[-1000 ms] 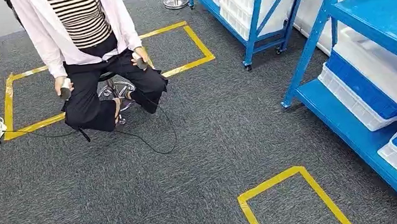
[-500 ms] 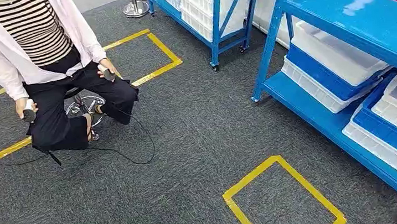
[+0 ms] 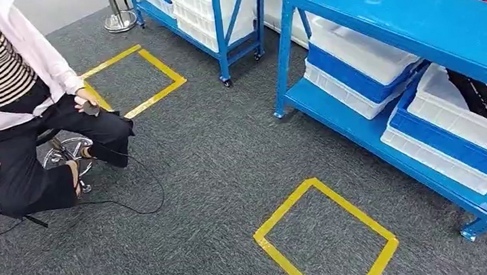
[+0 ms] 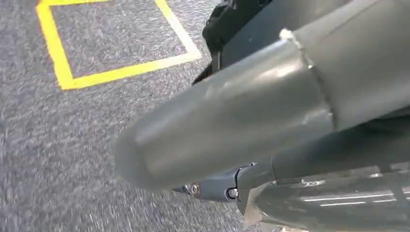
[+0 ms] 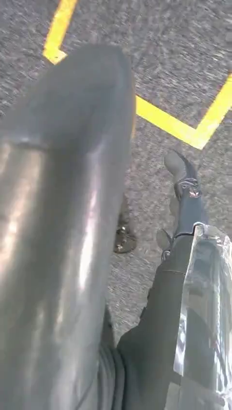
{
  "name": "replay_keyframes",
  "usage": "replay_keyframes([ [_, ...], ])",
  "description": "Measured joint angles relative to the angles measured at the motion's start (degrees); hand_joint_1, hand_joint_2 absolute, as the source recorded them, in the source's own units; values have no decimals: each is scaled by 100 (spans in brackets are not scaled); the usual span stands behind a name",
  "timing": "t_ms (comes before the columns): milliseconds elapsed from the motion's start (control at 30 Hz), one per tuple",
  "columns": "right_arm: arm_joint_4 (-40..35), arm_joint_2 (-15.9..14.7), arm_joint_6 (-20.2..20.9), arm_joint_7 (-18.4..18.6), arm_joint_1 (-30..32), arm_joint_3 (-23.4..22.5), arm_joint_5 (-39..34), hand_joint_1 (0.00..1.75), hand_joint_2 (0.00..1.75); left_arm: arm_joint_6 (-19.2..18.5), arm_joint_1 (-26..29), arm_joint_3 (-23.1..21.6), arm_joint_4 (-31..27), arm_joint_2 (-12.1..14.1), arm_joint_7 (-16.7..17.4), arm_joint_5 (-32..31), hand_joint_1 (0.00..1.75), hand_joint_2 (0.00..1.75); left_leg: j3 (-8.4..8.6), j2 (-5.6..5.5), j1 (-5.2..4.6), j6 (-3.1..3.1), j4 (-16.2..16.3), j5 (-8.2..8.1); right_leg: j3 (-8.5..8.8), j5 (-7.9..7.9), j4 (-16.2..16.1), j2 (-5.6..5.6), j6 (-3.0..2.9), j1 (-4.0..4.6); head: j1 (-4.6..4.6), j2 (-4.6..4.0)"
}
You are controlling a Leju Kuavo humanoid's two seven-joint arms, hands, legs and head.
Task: Take the parts from the cabinet and place them on the table.
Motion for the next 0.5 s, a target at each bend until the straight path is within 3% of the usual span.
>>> replay_keyframes([
  [33, 0, 0, 0, 0, -13, -2, -7, 0, 0, 0, 2, -2, 0, 9, -2, -20, 0, 0, -75, -346, 4, -7, 227, -185, -5, 32, -6, 71, -58, 10, -33, 0],
  [67, 0, -4, 11, 0, -16, -4, -20, 0, 0, 0, 4, -4, 2, 7, -4, -33, 0, 0, -251, -583, 9, -18, 651, -438, -11, 44, -6, 132, -83, 15, -59, 0],
  [133, 0, 5, 35, 0, -7, -4, -26, 0, 0, 0, 23, -4, 2, 9, -2, -44, 0, 0, -700, -735, 9, -58, 1531, -786, -15, 44, -3, 304, -83, 25, -87, 0],
  [167, 0, 7, 39, -15, 5, -4, -46, 0, 0, 0, 29, -4, 2, 13, -2, -48, 0, 0, -853, -747, 9, -65, 1756, -789, -11, 43, -2, 394, -82, 31, -85, 0],
  [200, 0, 7, 39, -44, 18, -4, -48, 0, 0, 0, 29, -4, 2, 17, 0, -50, 0, 0, -862, -746, 12, -62, 1655, -622, 0, 42, 1, 489, -81, 31, -83, 0],
  [233, 0, 2, 37, -72, 23, -4, -53, 0, 0, 0, 29, -4, 2, 24, -2, -55, 0, 0, -759, -748, 18, -58, 1351, -385, 8, 40, 3, 566, -80, 28, -92, 0],
  [267, 0, 2, 28, -92, 21, -4, -55, 0, 0, -2, 28, -4, 2, 33, -2, -70, 0, 0, -562, -776, 34, -57, 866, -90, 21, 39, 10, 656, -78, 24, -89, 0],
  [300, 0, 9, 28, -107, 20, -4, -57, 0, 0, -4, 28, -7, 2, 46, -4, -72, 0, 0, -322, -899, 65, -59, 296, 198, 25, 26, 23, 743, -54, 22, -94, 0],
  [333, 0, 9, 26, -111, 20, -4, -59, 0, 0, -7, 28, -7, 2, 50, -4, -72, 0, 0, -208, -1170, 104, -54, 35, 204, -4, 17, 35, 796, -27, 31, -109, 0],
  [367, 0, 5, 26, -111, 14, -4, -59, 0, 0, -15, 24, -9, 2, 50, -4, -79, 0, 0, -216, -1151, 92, -41, -15, 201, -52, -3, 80, 863, 9, 98, -107, 0],
  [400, 0, 5, 26, -116, 22, -4, -59, 0, 0, -15, 24, -11, 2, 55, -4, -83, 0, 0, -227, -1098, 62, -25, -8, 203, -99, 15, 61, 886, 50, 75, -94, 0],
  [467, 0, -2, 22, -118, 43, -7, -59, 0, 0, -18, 20, -9, 2, 55, -7, -83, 0, 0, -218, -997, 0, 74, -19, 212, -168, 39, 21, 986, 146, 54, -102, 0],
  [500, 0, -11, 20, -118, 43, -4, -59, 0, 0, -18, 18, -9, 2, 46, -7, -83, 0, 0, -210, -904, 54, 154, -91, 267, -171, 18, 96, 961, 176, 57, -92, 0],
])
